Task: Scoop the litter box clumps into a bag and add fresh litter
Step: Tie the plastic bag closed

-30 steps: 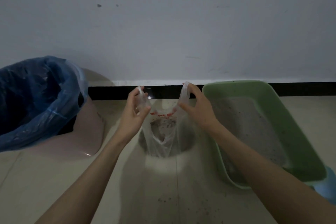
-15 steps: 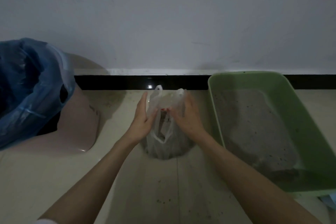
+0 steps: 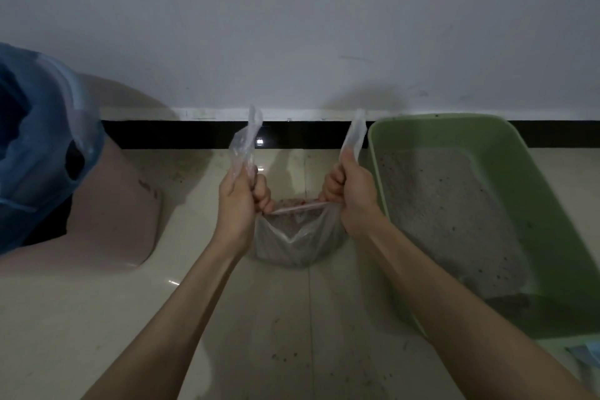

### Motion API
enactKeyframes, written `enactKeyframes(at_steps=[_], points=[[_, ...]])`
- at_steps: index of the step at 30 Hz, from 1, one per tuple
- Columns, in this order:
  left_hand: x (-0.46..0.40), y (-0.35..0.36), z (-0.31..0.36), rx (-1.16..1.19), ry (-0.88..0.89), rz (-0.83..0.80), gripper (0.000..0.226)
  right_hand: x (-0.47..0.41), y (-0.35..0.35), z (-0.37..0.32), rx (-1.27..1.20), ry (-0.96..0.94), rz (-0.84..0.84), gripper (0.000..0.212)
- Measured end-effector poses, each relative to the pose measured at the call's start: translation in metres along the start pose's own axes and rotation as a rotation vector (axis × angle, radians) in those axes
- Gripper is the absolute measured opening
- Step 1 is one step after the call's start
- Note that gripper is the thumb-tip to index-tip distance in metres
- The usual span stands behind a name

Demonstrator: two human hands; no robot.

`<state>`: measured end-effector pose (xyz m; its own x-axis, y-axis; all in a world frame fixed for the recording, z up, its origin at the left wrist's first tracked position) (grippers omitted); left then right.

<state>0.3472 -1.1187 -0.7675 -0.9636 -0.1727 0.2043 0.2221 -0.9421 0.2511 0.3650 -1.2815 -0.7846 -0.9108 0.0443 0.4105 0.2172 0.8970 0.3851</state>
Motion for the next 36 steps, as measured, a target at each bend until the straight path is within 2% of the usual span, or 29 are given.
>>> enactKeyframes(at_steps=[5,8,12,16,21,26,30,34,36], points=[[0.004,-0.007,0.01,0.251,-0.052,0.034,0.035,0.004,0.004,-0.01,-0.118,0.077,-0.041,0.056],[-0.004,-0.013,-0.003,0.404,-0.118,0.089,0.037,0.004,-0.012,-0.002,-0.185,0.128,0.041,0.052],[-0.007,-0.027,-0.028,0.65,-0.225,0.16,0.044,0.002,-0.027,0.011,-0.447,0.195,0.129,0.048],[-0.013,-0.032,-0.027,0.464,-0.199,0.181,0.038,-0.003,-0.029,0.009,-0.449,0.212,0.144,0.05],[-0.014,-0.019,-0.027,0.385,-0.246,0.063,0.02,-0.008,-0.04,0.02,-0.325,0.261,0.179,0.044],[-0.002,-0.023,-0.038,0.202,-0.207,0.108,0.017,-0.005,-0.037,0.018,0.028,0.244,0.13,0.023],[-0.002,-0.024,-0.041,0.231,-0.203,0.092,0.022,0.004,-0.027,0.026,0.225,0.265,0.032,0.026],[0.001,-0.009,-0.038,-0.092,-0.174,0.006,0.025,0.006,-0.023,0.03,0.397,0.259,0.047,0.032],[0.003,0.002,-0.036,-0.286,-0.143,-0.06,0.026,0.006,-0.017,0.031,0.48,0.238,-0.003,0.026]])
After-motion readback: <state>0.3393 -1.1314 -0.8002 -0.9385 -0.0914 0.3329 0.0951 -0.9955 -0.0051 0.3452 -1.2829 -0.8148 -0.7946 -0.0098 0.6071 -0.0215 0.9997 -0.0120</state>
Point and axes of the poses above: each hand's wrist, its own x-axis away from the middle knuckle, its own y-axis out of the palm, z = x × y, the point moved 7 cm from there along -x, towards the middle knuckle, and after that the axes turned 2 degrees about -x, right-handed, at the moved point
